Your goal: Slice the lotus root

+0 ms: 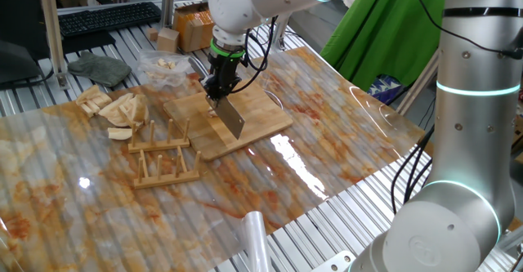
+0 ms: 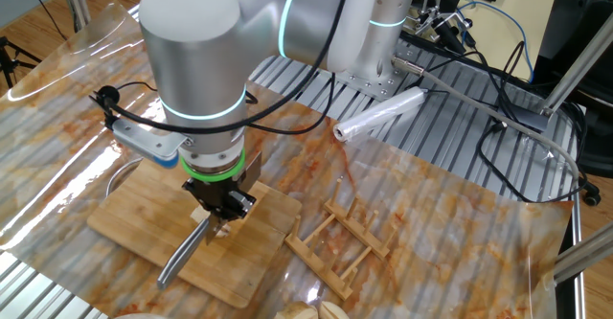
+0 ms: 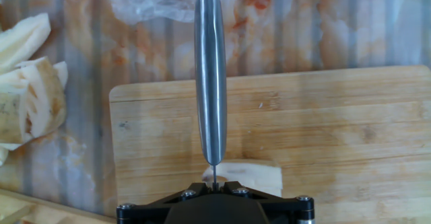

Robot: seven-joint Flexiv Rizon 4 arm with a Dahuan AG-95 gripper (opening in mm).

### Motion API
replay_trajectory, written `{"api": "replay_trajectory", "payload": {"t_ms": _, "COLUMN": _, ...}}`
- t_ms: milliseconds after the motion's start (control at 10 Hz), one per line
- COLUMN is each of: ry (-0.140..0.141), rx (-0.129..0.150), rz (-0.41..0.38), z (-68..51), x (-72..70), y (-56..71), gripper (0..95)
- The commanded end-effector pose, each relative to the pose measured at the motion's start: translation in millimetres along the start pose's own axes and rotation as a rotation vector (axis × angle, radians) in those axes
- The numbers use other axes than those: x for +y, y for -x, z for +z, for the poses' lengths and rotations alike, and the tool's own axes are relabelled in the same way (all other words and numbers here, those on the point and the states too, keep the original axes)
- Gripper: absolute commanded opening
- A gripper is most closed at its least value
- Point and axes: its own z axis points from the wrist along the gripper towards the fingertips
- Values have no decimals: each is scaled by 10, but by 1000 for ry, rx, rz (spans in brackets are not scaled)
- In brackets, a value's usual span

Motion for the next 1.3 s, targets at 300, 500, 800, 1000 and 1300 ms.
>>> {"api": "replay_trajectory", "payload": {"t_ms": 300, "ry": -9, "rx": -3, "rz": 3, "z": -4, "x": 0, "y": -3, "gripper": 0}}
{"api": "replay_trajectory", "payload": {"t_ms": 500, "ry": -9, "rx": -4, "rz": 6, "z": -13, "x": -9, "y": -1, "gripper": 0}}
{"api": "replay_trajectory", "payload": {"t_ms": 800, "ry": -10, "rx": -5, "rz": 6, "z": -34, "x": -19, "y": 0, "gripper": 0}}
{"api": "replay_trajectory", "payload": {"t_ms": 1000, "ry": -11, "rx": -4, "rz": 3, "z": -31, "x": -18, "y": 1, "gripper": 0}}
{"api": "replay_trajectory", "payload": {"t_ms": 1300, "ry": -16, "rx": -27, "rz": -3, "z": 273, "x": -31, "y": -4, "gripper": 0}}
